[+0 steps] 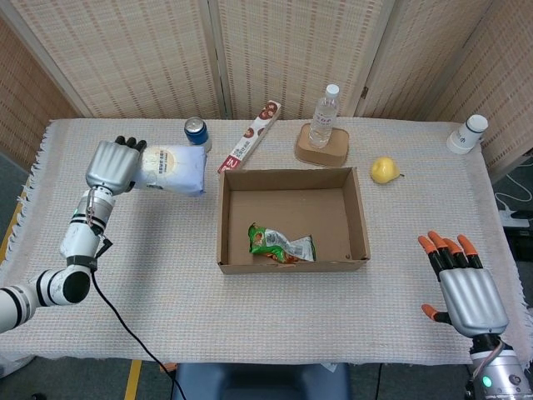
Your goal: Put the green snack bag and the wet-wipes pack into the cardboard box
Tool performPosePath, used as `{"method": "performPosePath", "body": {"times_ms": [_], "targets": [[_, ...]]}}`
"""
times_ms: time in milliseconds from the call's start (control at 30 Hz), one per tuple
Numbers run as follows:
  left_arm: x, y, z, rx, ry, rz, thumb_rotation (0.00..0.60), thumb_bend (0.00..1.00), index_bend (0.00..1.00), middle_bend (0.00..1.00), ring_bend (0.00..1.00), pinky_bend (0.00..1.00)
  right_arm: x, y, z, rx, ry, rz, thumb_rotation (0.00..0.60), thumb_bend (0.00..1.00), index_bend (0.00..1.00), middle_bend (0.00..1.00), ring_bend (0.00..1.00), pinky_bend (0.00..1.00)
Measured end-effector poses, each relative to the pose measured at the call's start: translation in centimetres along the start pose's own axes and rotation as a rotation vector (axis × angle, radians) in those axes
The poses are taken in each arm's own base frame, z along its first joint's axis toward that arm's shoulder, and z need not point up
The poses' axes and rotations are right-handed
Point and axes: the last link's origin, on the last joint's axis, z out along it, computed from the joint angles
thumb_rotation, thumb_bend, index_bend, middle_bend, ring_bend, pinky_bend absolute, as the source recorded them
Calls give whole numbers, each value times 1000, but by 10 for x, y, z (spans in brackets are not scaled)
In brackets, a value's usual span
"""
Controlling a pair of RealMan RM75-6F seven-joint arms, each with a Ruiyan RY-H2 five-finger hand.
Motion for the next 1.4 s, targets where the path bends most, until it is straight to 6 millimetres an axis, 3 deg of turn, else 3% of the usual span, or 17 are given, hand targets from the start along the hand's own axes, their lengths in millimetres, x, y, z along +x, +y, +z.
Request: {"method": "performPosePath", "body": {"times_ms": [233, 467, 833, 1067, 1100, 1167, 1267, 1333, 1400], "targets": [[50, 17, 4, -11, 101, -20, 600, 458, 780, 937, 865, 937, 2, 1, -1, 5, 7, 5, 600, 15, 61, 33, 0, 0], [89, 65, 5, -86, 158, -64, 600, 461, 782, 939, 867, 940, 4, 3, -2, 3, 12, 10, 600, 15, 61, 32, 0, 0], [92, 177, -18, -236, 134, -283, 600, 465, 782, 940, 883, 951, 6, 4, -4, 6, 11, 14, 600, 16, 59, 33, 0, 0], [85, 212, -26, -261, 120, -354, 600, 444, 753, 909, 859, 936, 6, 5, -5, 5, 12, 16, 600, 16, 59, 33, 0, 0], [82, 217, -28, -263, 113, -373, 600, 411, 703, 854, 814, 900, 6, 5, -6, 4, 14, 17, 600, 15, 59, 32, 0, 0], [71, 230, -32, -269, 87, -428, 600, 327, 508, 641, 620, 734, 7, 6, -7, 4, 19, 19, 600, 15, 59, 33, 0, 0], [55, 243, -37, -291, 20, -491, 600, 223, 71, 166, 153, 318, 7, 6, -8, 4, 20, 19, 600, 16, 59, 33, 0, 0], [49, 243, -37, -301, -17, -496, 600, 203, 0, 29, 24, 201, 7, 6, -8, 3, 19, 19, 600, 16, 60, 33, 0, 0], [45, 239, -35, -307, -46, -498, 600, 193, 0, 0, 0, 155, 7, 7, -8, 2, 16, 16, 600, 16, 68, 33, 0, 0]]}}
